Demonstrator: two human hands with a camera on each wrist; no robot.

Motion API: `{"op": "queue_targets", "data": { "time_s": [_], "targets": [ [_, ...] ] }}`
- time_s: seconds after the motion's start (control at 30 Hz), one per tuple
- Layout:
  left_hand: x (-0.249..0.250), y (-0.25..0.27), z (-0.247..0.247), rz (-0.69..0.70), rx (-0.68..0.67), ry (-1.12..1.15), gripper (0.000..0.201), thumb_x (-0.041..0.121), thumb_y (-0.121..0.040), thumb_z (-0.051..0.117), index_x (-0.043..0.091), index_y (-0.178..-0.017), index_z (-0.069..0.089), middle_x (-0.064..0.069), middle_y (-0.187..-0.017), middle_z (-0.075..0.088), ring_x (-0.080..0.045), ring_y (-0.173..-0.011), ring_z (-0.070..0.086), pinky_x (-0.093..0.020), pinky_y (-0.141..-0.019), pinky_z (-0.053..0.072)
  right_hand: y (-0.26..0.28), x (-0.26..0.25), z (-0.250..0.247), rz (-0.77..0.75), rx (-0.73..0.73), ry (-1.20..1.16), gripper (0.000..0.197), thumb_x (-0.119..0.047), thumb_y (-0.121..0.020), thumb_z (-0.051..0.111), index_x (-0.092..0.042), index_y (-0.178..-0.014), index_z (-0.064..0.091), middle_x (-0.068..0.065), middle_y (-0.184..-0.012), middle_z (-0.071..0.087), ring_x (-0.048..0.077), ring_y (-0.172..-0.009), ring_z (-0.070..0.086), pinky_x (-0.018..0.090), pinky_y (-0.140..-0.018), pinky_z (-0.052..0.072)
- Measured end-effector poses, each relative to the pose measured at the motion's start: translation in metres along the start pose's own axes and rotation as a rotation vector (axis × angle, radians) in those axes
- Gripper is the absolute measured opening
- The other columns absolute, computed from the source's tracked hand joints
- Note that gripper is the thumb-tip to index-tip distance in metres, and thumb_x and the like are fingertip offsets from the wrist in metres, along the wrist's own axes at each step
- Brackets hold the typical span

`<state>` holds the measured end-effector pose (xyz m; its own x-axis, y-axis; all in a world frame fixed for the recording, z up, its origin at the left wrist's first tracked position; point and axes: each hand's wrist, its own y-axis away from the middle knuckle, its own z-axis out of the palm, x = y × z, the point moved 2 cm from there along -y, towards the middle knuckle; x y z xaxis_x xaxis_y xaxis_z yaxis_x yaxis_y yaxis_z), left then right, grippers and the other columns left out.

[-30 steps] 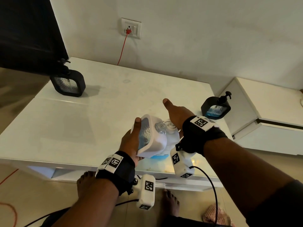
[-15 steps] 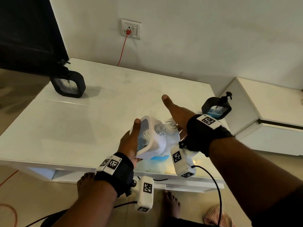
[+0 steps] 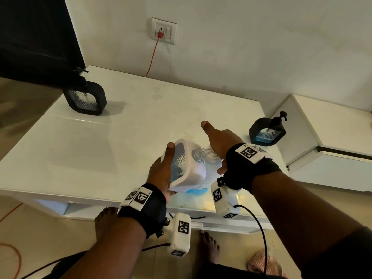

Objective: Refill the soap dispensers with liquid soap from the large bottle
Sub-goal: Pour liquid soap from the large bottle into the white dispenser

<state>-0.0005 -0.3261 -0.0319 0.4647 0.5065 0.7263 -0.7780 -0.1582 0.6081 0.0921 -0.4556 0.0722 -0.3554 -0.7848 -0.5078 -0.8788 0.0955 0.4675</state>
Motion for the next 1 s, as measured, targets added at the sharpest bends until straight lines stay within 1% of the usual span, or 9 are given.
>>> {"op": "queue_targets", "data": {
  "time_s": [0.17, 0.33, 0.4, 0.47, 0.57, 0.63, 0.77, 0.83, 1.0],
  "targets": [
    [0.002, 0.0, -0.001, 0.01, -0.012, 0.017, 0.083, 0.084, -0.06, 0.056, 0.031, -0.122, 0.069, -0.008, -0.109, 0.079, -0.033, -0.098, 0.075, -0.044, -0.077, 0.062, 0.0, 0.002, 0.0, -0.005, 0.048, 0.043, 0.071, -0.078, -0.083, 0.038, -0.013, -0.106, 0.056, 0.011, -0.107, 0.064, 0.036, -0.096, 0.065, 0.047, -0.093, 0.053],
    [0.001, -0.003, -0.001, 0.005, -0.007, 0.025, 0.081, 0.085, -0.061, 0.058, 0.032, -0.121, 0.07, -0.008, -0.11, 0.078, -0.033, -0.101, 0.074, -0.051, -0.084, 0.062, 0.008, -0.004, -0.004, -0.01, -0.063, 0.013, 0.078, -0.087, -0.08, 0.035, -0.012, -0.085, 0.059, 0.011, -0.102, 0.066, 0.036, -0.097, 0.065, 0.049, -0.097, 0.05],
    [0.001, -0.004, -0.002, 0.0, 0.007, 0.031, 0.08, 0.086, -0.06, 0.059, 0.033, -0.118, 0.071, -0.008, -0.109, 0.079, -0.034, -0.102, 0.074, -0.056, -0.089, 0.061, 0.012, -0.007, -0.008, -0.001, -0.142, -0.026, 0.091, -0.092, -0.075, 0.031, -0.011, -0.099, 0.065, 0.012, -0.106, 0.068, 0.035, -0.099, 0.065, 0.049, -0.1, 0.047],
    [0.0, -0.004, -0.002, -0.002, 0.006, 0.032, 0.082, 0.087, -0.057, 0.06, 0.033, -0.117, 0.072, -0.008, -0.108, 0.079, -0.034, -0.102, 0.074, -0.058, -0.09, 0.06, 0.015, -0.007, -0.01, 0.005, -0.183, -0.006, 0.096, -0.094, -0.073, 0.026, -0.013, -0.11, 0.062, 0.013, -0.108, 0.066, 0.035, -0.099, 0.064, 0.05, -0.099, 0.048],
    [-0.002, -0.004, -0.001, -0.006, -0.006, 0.027, 0.085, 0.089, -0.056, 0.059, 0.032, -0.118, 0.072, -0.008, -0.109, 0.079, -0.034, -0.102, 0.074, -0.055, -0.087, 0.061, 0.016, -0.006, -0.01, -0.022, -0.17, 0.0, 0.088, -0.091, -0.077, 0.025, -0.012, -0.084, 0.063, 0.012, -0.097, 0.069, 0.034, -0.099, 0.065, 0.047, -0.101, 0.047],
    [-0.002, -0.004, 0.0, -0.003, 0.0, 0.02, 0.08, 0.087, -0.06, 0.058, 0.032, -0.116, 0.071, -0.008, -0.109, 0.078, -0.033, -0.101, 0.074, -0.052, -0.085, 0.062, 0.013, -0.006, -0.007, -0.05, -0.13, 0.011, 0.081, -0.089, -0.08, 0.023, -0.016, -0.076, 0.058, 0.012, -0.096, 0.069, 0.033, -0.097, 0.066, 0.046, -0.101, 0.047],
    [0.0, -0.004, -0.001, -0.001, 0.021, 0.024, 0.061, 0.082, -0.076, 0.056, 0.033, -0.11, 0.07, -0.008, -0.109, 0.077, -0.033, -0.099, 0.073, -0.048, -0.082, 0.062, 0.002, -0.005, -0.003, -0.071, -0.055, 0.061, 0.08, -0.085, -0.084, 0.02, -0.015, -0.078, 0.059, 0.011, -0.099, 0.069, 0.03, -0.095, 0.064, 0.042, -0.098, 0.047],
    [-0.001, -0.003, -0.001, 0.0, 0.008, 0.023, 0.067, 0.083, -0.07, 0.056, 0.033, -0.113, 0.07, -0.008, -0.109, 0.078, -0.033, -0.099, 0.073, -0.046, -0.079, 0.062, -0.004, -0.003, -0.001, -0.074, -0.023, 0.091, 0.079, -0.083, -0.086, 0.021, -0.014, -0.076, 0.059, 0.01, -0.094, 0.067, 0.029, -0.092, 0.062, 0.038, -0.093, 0.045],
    [-0.002, -0.003, -0.001, 0.001, -0.019, 0.025, 0.078, 0.084, -0.065, 0.055, 0.031, -0.119, 0.07, -0.009, -0.108, 0.079, -0.034, -0.099, 0.075, -0.046, -0.078, 0.062, -0.013, 0.002, 0.003, -0.043, 0.035, 0.138, 0.077, -0.082, -0.086, 0.026, -0.014, -0.084, 0.062, 0.01, -0.1, 0.069, 0.03, -0.092, 0.062, 0.035, -0.082, 0.042]
  ]
}}
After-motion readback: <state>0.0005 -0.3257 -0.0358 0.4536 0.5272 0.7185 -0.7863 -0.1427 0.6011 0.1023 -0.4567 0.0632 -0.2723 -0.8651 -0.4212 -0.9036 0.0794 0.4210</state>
